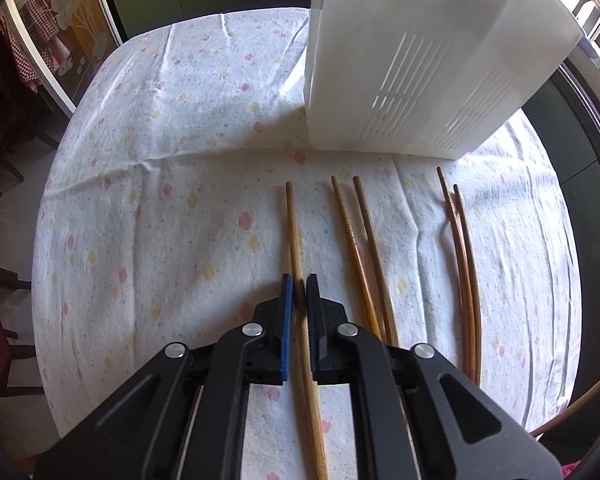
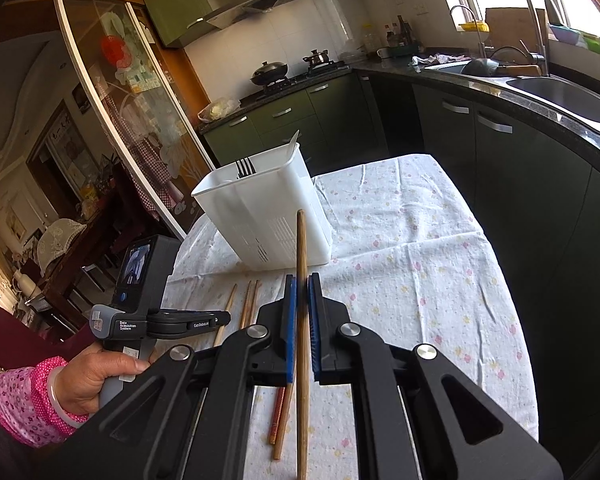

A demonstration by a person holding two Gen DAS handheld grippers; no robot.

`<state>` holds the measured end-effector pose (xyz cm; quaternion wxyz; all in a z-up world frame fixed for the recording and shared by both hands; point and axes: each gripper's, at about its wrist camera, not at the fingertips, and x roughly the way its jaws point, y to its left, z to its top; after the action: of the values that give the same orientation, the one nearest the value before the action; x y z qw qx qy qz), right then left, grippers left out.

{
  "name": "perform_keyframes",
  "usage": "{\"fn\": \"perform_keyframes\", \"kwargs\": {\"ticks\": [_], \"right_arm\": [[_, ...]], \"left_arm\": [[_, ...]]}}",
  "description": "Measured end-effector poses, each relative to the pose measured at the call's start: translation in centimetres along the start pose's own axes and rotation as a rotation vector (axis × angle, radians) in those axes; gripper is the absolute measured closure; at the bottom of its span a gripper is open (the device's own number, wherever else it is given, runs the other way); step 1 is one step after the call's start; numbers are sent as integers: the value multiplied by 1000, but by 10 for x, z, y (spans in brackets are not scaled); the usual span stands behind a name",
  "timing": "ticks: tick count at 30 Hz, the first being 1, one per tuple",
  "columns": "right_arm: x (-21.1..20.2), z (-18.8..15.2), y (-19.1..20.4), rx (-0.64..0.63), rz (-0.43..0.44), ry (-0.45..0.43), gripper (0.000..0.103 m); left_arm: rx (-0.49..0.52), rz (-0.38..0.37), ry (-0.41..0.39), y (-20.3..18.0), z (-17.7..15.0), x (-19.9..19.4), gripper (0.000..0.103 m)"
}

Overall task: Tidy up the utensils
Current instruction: 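Lift the chopstick with the left tool toward the white holder, then lower the chopstick into the holder and open the left tool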

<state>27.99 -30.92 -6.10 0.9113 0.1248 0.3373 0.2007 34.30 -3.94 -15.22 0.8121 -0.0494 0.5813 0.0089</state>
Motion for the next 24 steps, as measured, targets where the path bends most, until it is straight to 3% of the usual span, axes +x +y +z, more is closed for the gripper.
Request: {"fn": "perform_keyframes", "kwargs": {"ticks": [6,15,24], "right_arm": [[-5,0,-3,6,9,-9,96],[-14,0,4,-7,22,-26,96],[-22,0,7,-17,38,-44,96]], "left_arm": [[32,-48,-81,2,-7,-36,97],[89,-128,-266,-6,-32,-125,97],[142,-160,-411,-13,-51,-183,97]]}}
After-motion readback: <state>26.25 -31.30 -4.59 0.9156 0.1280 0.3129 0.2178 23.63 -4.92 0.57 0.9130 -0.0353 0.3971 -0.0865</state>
